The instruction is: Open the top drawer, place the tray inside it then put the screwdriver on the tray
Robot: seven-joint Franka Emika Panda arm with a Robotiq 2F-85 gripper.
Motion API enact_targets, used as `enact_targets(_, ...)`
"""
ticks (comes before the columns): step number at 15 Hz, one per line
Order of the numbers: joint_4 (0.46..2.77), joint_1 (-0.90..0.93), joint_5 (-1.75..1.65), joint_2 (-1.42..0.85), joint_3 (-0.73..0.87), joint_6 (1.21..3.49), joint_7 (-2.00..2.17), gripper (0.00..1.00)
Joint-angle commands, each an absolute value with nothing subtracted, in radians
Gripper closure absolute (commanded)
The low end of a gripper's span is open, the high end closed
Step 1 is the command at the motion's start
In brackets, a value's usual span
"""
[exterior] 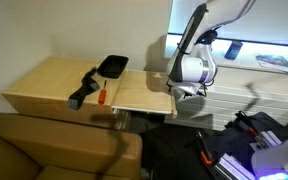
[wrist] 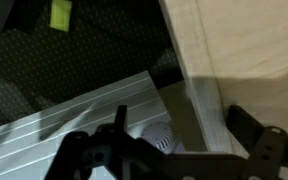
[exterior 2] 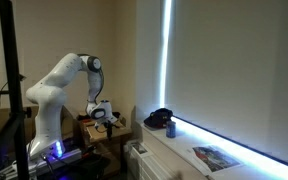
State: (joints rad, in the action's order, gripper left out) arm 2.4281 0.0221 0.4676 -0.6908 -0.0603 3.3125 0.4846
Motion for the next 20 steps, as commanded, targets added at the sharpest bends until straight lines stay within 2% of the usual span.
enact_targets(1, 2.449, 0.064, 0.499, -0.602, 0.009, 3.147, 0.514, 0.00)
enact_targets(2, 2.427, 0.032, 0.474, -0.668, -0.028, 3.240, 0.500, 0.00)
enact_targets(8, 2.425, 0.037, 0.474, -0.663, -0.020, 3.225, 0.502, 0.00)
enact_targets(10, 2.384, 0.110, 0.492, -0.687, 0.031, 3.240, 0.536, 0.00)
enact_targets(14, 2.414, 0.009, 0.475, -0.562, -0.149, 3.406, 0.544, 0.00)
enact_targets(17, 2.374, -0.110, 0.406, -0.533, -0.322, 3.448, 0.611, 0.00)
enact_targets(18, 2.378, -0.020, 0.437, -0.555, -0.232, 3.434, 0.587, 0.00)
enact_targets(20, 2.369, -0.061, 0.418, -0.527, -0.290, 3.434, 0.614, 0.00)
